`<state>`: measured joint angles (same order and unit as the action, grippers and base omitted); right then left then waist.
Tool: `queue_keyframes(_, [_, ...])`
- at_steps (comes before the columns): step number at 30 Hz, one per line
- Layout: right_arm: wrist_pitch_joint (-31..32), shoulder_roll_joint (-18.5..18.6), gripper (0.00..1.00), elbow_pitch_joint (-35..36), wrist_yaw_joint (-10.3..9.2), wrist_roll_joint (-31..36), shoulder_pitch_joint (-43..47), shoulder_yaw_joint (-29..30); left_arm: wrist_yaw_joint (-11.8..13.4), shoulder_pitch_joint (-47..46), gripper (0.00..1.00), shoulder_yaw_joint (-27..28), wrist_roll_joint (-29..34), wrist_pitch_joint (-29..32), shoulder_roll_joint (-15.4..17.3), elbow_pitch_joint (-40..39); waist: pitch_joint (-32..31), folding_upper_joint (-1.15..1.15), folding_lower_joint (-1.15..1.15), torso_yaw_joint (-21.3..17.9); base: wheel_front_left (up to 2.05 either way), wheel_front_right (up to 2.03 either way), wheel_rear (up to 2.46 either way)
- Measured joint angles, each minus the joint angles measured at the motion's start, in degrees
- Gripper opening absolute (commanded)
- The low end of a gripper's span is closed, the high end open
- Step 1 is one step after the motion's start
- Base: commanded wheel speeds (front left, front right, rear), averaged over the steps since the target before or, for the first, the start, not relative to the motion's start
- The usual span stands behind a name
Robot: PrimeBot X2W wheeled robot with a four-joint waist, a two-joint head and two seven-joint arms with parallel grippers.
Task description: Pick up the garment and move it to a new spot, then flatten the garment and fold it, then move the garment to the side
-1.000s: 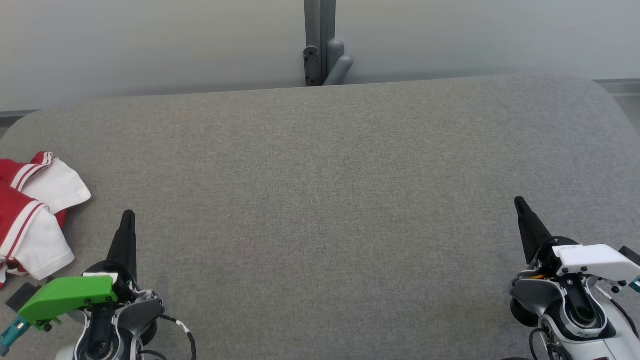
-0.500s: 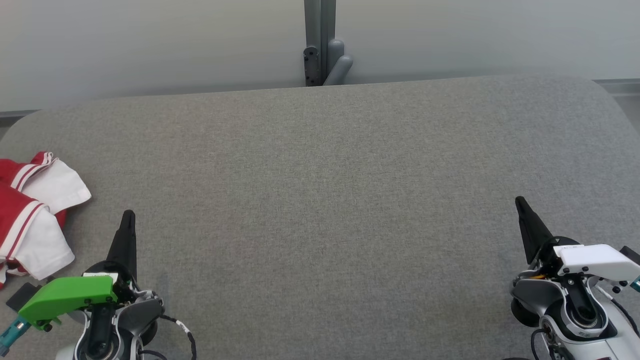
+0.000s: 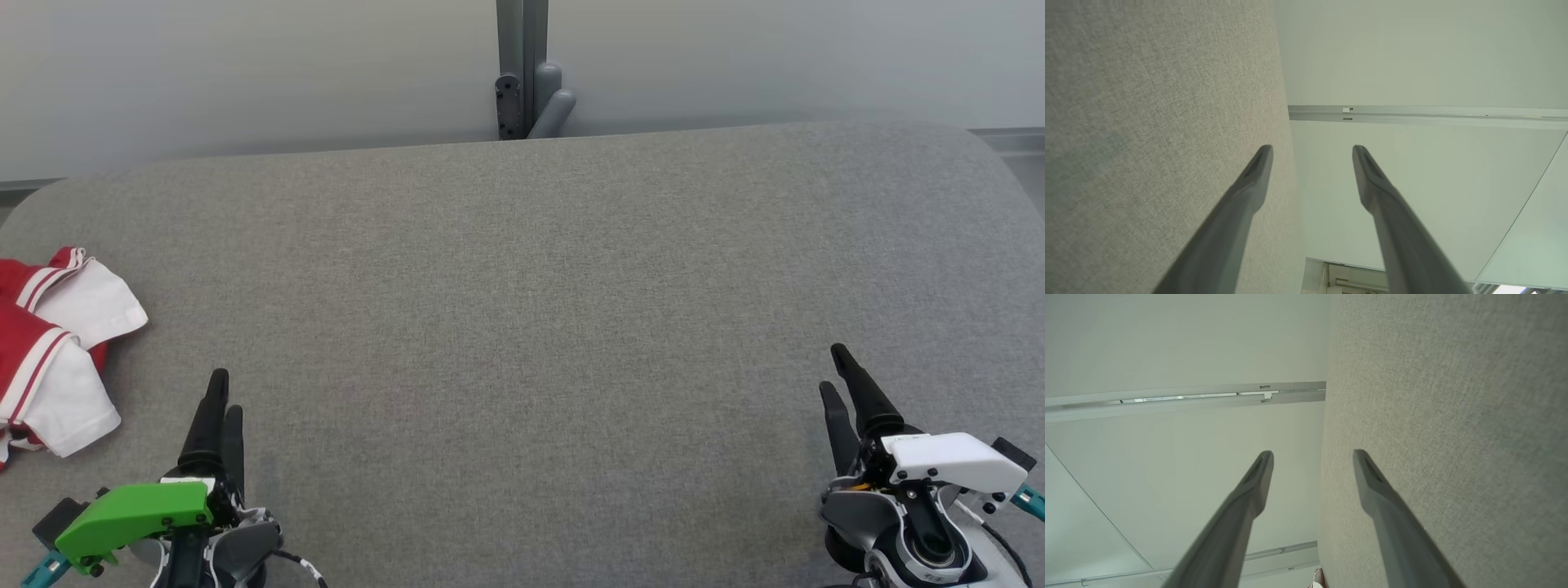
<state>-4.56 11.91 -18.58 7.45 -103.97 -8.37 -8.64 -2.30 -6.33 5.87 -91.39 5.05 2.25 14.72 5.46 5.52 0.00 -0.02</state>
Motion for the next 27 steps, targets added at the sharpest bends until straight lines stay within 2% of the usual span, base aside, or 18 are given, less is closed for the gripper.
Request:
queue_keyframes(9, [-1.16, -0.19, 1.0, 0.31, 0.0, 8.14, 0.01, 0.47, -0.51, -0.01, 1.0, -0.44, 7.7, -2.5, 0.02, 0.66, 0.26, 0.04, 0.0, 0.01, 0.0, 0.0, 0.0])
queue_keyframes(21, [-2.72, -1.34, 1.0, 0.77, 0.01, 26.2, 0.63, 2.37, -1.02, -0.02, 1.0, -1.94, 24.99, -5.26, 0.04, 2.11, 0.41, 0.06, 0.0, 0.01, 0.0, 0.0, 0.0])
queue_keyframes(27, [-3.45, -2.02, 1.0, 1.04, 0.01, 33.79, 1.03, 2.89, -0.2, -0.01, 1.0, -2.57, 31.81, -6.72, 0.07, 2.56, 0.48, 0.06, 0.0, 0.01, 0.0, 0.0, 0.0])
